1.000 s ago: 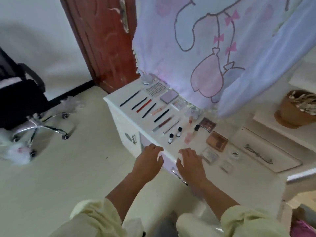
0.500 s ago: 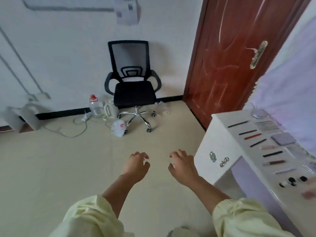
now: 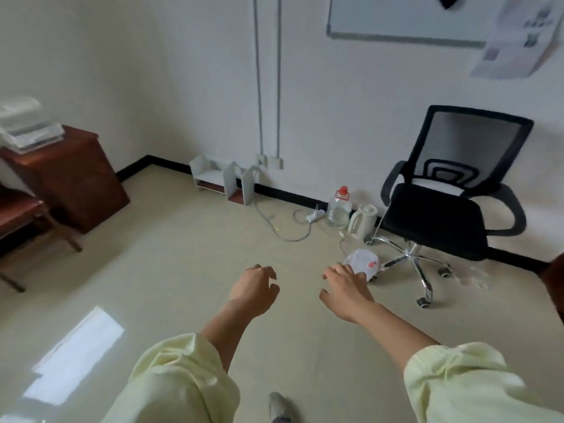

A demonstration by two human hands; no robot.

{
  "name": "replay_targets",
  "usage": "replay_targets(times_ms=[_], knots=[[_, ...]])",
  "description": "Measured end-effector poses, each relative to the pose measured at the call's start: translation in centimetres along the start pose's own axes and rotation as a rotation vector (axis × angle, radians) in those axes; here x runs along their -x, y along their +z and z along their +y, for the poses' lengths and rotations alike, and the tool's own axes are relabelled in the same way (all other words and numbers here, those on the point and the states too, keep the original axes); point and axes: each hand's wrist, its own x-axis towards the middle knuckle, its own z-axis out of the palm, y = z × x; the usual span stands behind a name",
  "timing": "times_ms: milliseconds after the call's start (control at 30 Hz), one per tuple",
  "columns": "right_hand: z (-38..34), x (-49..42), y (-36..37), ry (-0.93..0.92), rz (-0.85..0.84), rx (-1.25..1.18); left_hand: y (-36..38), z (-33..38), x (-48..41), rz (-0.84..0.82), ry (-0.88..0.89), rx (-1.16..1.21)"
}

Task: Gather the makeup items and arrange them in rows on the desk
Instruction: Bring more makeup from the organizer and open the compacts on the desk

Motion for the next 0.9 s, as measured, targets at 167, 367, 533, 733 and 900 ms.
replay_targets(times_ms=[167, 367, 533, 733, 900], knots=[[-9.0, -13.8, -1.7, -0.132, -0.067, 0.006, -6.2, -8.8, -8.4, 0.048, -0.15, -0.012], [-21.6, -27.2, -3.8, -0.315, -0.112, 0.049, -14.2, -19.3, -15.8, 0.142, -0.309, 0.011], [-33.2, -37.6, -4.3, -0.439, -0.119, 0.112, -20.8, -29.5, -21.7, 0.183, -0.396, -0.017], [-48.7, -49.8, -4.3, -0.504, -0.116, 0.174, -31.0, -44.0, -28.5, 0.184, -0.442, -0.088], [-60.5, -58.5, -7.2, -0.545, -0.082, 0.145, -41.7, -53.7, -33.1, 0.281, -0.516, -0.134]])
